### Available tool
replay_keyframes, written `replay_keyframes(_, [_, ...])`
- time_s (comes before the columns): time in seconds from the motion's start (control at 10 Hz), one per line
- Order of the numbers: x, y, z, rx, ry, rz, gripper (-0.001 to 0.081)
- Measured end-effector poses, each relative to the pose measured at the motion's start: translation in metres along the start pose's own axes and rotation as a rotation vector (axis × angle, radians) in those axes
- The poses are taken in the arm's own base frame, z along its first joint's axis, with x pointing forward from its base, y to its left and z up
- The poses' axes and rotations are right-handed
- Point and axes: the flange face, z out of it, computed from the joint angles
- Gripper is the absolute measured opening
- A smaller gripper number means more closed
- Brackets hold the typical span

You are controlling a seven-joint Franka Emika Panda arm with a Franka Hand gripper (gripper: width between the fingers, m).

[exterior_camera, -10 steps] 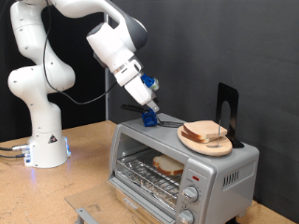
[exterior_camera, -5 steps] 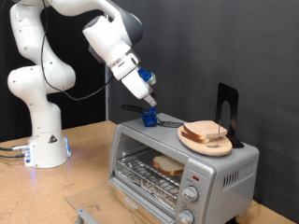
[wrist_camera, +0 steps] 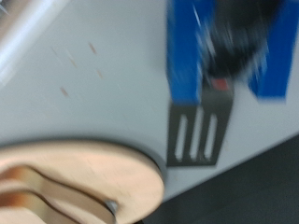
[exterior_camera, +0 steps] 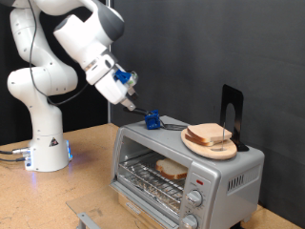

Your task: Make a piece of toast with the oven

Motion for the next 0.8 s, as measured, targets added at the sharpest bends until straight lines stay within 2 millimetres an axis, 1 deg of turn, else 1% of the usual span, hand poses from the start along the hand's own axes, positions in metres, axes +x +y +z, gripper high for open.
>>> replay_keyframes(0.2, [-0.005,0.032,-0.021,-0.032,-0.042,-0.002,0.0809])
replay_keyframes(0.4, [-0.013,0.065,-0.037,-0.076,-0.076,0.005,0.0809])
replay_keyframes(0.5, [-0.018,0.078,-0.042,-0.091,-0.1,0.011,0.0809])
replay_keyframes(0.6, [-0.02,0.084,-0.041,-0.099,-0.126,0.016,0.0809])
replay_keyframes(0.7, [-0.019,0.084,-0.041,-0.098,-0.121,0.017,0.0809])
replay_keyframes(0.8, [-0.022,0.084,-0.04,-0.078,-0.131,0.086,0.0809])
